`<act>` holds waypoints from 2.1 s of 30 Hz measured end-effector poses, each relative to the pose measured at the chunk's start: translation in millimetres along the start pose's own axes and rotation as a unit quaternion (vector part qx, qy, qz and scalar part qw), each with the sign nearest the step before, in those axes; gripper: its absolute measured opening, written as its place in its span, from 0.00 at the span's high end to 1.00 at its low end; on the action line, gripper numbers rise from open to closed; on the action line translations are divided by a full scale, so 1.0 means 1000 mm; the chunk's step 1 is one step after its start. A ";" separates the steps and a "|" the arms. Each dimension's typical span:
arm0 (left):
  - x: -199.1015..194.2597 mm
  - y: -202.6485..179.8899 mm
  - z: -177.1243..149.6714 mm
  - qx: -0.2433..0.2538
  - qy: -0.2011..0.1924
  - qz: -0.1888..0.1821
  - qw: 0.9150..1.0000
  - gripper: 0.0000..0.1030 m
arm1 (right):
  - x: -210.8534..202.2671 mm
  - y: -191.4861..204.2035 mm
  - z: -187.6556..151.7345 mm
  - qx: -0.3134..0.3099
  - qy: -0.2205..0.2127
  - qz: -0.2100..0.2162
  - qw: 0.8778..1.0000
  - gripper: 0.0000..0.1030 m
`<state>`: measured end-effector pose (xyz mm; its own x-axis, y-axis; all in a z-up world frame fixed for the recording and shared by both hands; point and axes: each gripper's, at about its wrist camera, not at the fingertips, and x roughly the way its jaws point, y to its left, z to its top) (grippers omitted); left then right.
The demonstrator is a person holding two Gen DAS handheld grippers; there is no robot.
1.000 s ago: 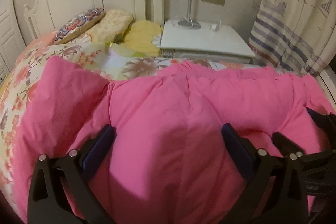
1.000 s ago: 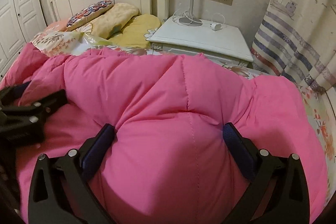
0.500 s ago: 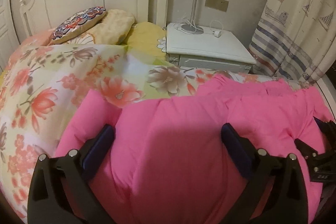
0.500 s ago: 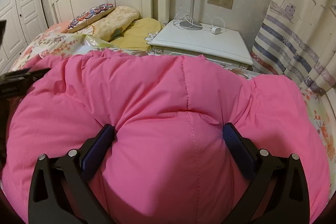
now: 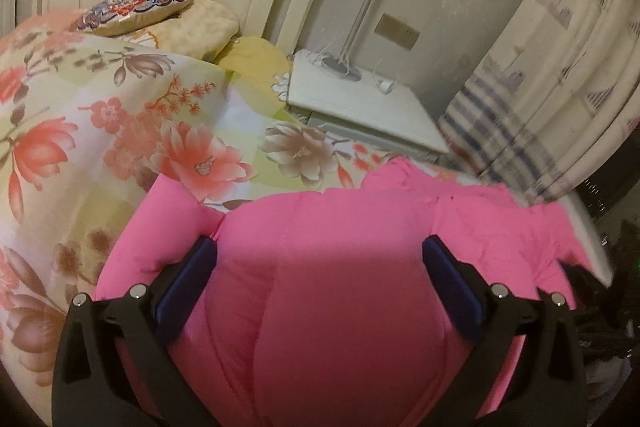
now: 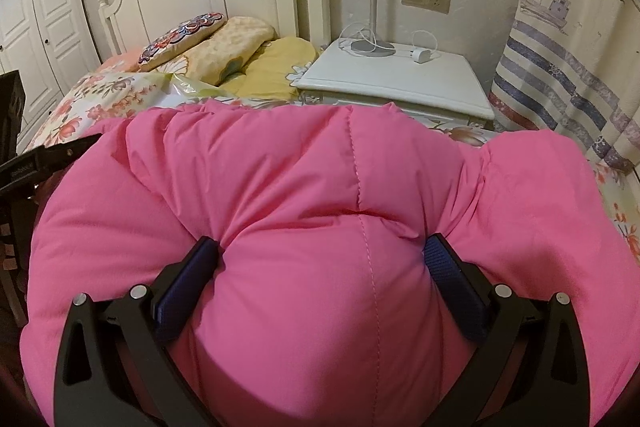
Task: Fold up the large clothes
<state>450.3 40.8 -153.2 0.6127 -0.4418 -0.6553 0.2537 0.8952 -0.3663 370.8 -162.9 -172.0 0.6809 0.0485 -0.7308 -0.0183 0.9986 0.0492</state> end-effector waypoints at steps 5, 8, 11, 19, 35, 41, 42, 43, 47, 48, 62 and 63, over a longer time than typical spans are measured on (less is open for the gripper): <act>-0.003 -0.003 0.002 -0.006 0.008 0.003 1.000 0.02 | 0.000 -0.002 -0.001 0.003 0.001 0.003 1.000 0.04; -0.012 -0.020 0.004 0.019 0.047 0.069 0.996 0.02 | 0.002 -0.004 0.000 0.005 0.008 0.004 1.000 0.04; -0.054 -0.040 0.001 0.042 0.022 0.096 0.994 0.04 | 0.003 -0.004 0.000 0.005 0.011 0.003 1.000 0.04; -0.083 -0.034 -0.066 0.096 0.050 0.201 0.974 0.02 | 0.003 -0.003 -0.001 0.003 0.012 0.000 1.000 0.04; -0.092 -0.101 -0.019 0.135 0.007 0.229 0.964 0.06 | 0.003 -0.004 -0.003 0.005 0.013 0.002 1.000 0.04; -0.013 -0.138 0.010 0.164 0.027 0.234 0.958 0.03 | 0.003 -0.004 -0.003 0.005 0.012 0.001 1.000 0.04; 0.000 -0.136 0.008 0.168 0.034 0.243 0.955 0.02 | 0.003 -0.005 -0.002 0.005 0.012 0.001 1.000 0.04; 0.018 -0.132 0.001 0.171 0.051 0.253 0.951 0.02 | 0.002 -0.004 -0.003 0.005 0.012 0.000 1.000 0.04; 0.029 -0.111 -0.009 0.140 0.045 0.222 0.964 0.02 | 0.003 -0.007 -0.002 0.008 0.013 0.006 1.000 0.04; 0.030 -0.110 -0.011 0.138 0.044 0.219 0.965 0.02 | 0.003 -0.007 -0.001 0.008 0.013 0.006 1.000 0.04; 0.036 -0.118 -0.020 0.168 0.017 0.265 0.949 0.02 | -0.067 -0.038 0.019 0.002 -0.034 -0.024 0.999 0.04; 0.037 -0.118 -0.020 0.168 0.017 0.264 0.950 0.02 | -0.075 -0.049 0.021 0.004 -0.042 -0.042 0.998 0.04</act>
<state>428.1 -82.1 -147.3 0.6980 0.0775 -0.7119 0.1459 0.9579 0.2474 335.7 -216.1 -105.4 0.7388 -0.0384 -0.6728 0.0482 0.9988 -0.0041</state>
